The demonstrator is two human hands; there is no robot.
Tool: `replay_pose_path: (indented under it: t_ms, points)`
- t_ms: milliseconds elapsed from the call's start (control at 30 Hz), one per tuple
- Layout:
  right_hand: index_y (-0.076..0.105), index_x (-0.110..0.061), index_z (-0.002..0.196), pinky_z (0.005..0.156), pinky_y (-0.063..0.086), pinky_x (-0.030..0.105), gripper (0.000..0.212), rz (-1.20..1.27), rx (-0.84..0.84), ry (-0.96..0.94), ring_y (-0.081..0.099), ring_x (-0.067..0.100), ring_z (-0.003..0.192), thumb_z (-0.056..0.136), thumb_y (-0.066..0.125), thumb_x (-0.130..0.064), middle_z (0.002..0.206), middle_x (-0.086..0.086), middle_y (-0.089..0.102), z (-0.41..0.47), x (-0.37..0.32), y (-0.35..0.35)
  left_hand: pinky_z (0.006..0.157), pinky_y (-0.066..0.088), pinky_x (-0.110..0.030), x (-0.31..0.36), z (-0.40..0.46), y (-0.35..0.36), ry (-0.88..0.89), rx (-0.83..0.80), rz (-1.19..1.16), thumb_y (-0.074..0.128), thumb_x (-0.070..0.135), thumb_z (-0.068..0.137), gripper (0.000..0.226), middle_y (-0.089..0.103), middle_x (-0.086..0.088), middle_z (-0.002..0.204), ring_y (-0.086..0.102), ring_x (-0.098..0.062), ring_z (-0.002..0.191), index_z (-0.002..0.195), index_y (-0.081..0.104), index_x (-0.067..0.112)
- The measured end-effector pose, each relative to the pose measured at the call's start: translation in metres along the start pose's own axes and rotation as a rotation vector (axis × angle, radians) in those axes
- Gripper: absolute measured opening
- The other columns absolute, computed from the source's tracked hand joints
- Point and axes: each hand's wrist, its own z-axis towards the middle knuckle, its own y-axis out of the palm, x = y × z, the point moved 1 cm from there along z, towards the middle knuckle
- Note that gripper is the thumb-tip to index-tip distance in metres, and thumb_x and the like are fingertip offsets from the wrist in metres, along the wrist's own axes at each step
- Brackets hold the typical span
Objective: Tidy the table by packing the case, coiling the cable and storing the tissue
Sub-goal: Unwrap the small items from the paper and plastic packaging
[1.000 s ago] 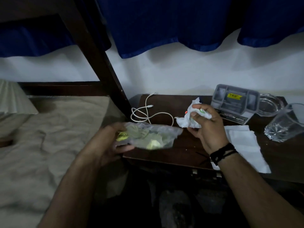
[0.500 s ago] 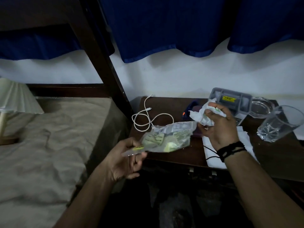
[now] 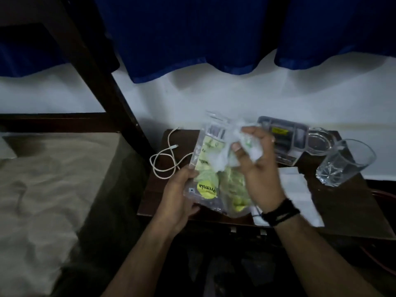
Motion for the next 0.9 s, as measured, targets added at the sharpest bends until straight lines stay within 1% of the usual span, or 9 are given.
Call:
replay_pose_path:
  t_ms: [67,167,200,300,433,600,700,767,900]
  points:
    - [0.049,-0.036,0.120,0.104,0.050,0.048,0.029,-0.045,-0.054,0.085,0.047,-0.006,0.127,0.098,0.062,-0.024,0.118,-0.044,0.048,-0.005,0.019,0.002,0.079,0.038,-0.042,-0.007,0.010,0.011,-0.044,-0.119,-0.110,0.054,0.040,0.079,0.036,0.068,-0.011,0.097,0.058,-0.031,0.086,0.103,0.072,0.021]
    - [0.048,-0.033,0.122,0.098,0.040,0.014,0.029,-0.085,-0.093,0.122,0.045,-0.018,0.123,0.099,0.064,-0.025,0.117,-0.042,0.051,-0.002,0.031,-0.002,0.080,0.042,-0.040,-0.004,0.027,0.021,-0.057,-0.187,-0.293,0.049,0.051,0.084,0.048,0.071,-0.011,0.103,0.061,-0.032,0.089,0.107,0.076,0.018]
    - [0.050,-0.029,0.122,0.097,0.039,0.011,0.028,-0.108,-0.104,0.119,0.046,-0.017,0.122,0.098,0.064,-0.027,0.120,-0.036,0.053,0.000,0.033,-0.003,0.088,0.042,-0.041,-0.001,0.032,0.024,-0.060,-0.237,-0.369,0.046,0.051,0.089,0.053,0.071,-0.013,0.112,0.063,-0.033,0.097,0.115,0.074,0.014]
    - [0.058,-0.022,0.121,0.103,0.045,0.028,0.034,-0.384,-0.061,0.001,0.053,0.008,0.121,0.094,0.064,-0.042,0.123,-0.009,0.049,0.000,0.044,-0.007,0.088,0.044,-0.038,0.001,0.041,0.034,-0.065,-0.294,-0.322,0.053,0.047,0.092,0.054,0.069,-0.017,0.118,0.063,-0.033,0.099,0.126,0.069,0.009]
    - [0.060,-0.022,0.122,0.096,0.048,0.048,0.043,-0.685,-0.104,-0.113,0.052,0.024,0.111,0.088,0.058,-0.047,0.119,0.002,0.041,-0.001,0.052,-0.010,0.080,0.059,-0.043,-0.003,0.044,0.044,-0.013,-0.285,-0.081,0.072,0.020,0.088,0.042,0.072,-0.017,0.120,0.072,-0.034,0.104,0.129,0.064,0.015]
    - [0.045,-0.025,0.144,0.109,0.039,0.033,0.068,-0.560,-0.169,-0.149,0.045,0.018,0.127,0.085,0.067,-0.053,0.129,-0.003,0.042,0.002,0.038,-0.023,0.054,0.056,-0.031,0.002,0.051,0.040,0.017,-0.164,-0.245,0.059,0.003,0.092,0.023,0.074,-0.010,0.092,0.072,-0.022,0.066,0.106,0.071,0.017]
    - [0.047,-0.026,0.143,0.110,0.041,0.031,0.053,-0.303,0.196,-0.097,0.048,0.016,0.129,0.093,0.065,-0.035,0.135,-0.001,0.045,0.011,0.040,-0.036,0.068,0.045,-0.031,0.004,0.060,0.024,-0.141,-0.042,-0.369,0.062,0.021,0.083,0.025,0.072,0.008,0.091,0.069,-0.012,0.055,0.103,0.065,0.035]
    - [0.053,-0.027,0.138,0.100,0.049,0.041,0.046,0.027,0.386,0.163,0.058,0.012,0.115,0.095,0.064,-0.016,0.128,-0.004,0.054,0.013,0.053,-0.043,0.065,0.051,-0.030,0.007,0.060,0.017,-0.217,-0.035,-0.502,0.065,0.029,0.072,0.045,0.074,0.007,0.099,0.071,-0.012,0.057,0.117,0.066,0.030]
    - [0.032,-0.026,0.154,0.096,0.055,0.036,0.085,-0.025,-0.067,0.318,0.059,0.019,0.126,0.087,0.073,0.005,0.145,0.000,0.053,0.000,0.062,-0.039,0.043,0.058,-0.032,0.010,0.052,0.031,-0.278,-0.129,-0.580,0.053,0.024,0.093,0.025,0.076,-0.008,0.074,0.072,-0.019,0.053,0.098,0.068,0.005]
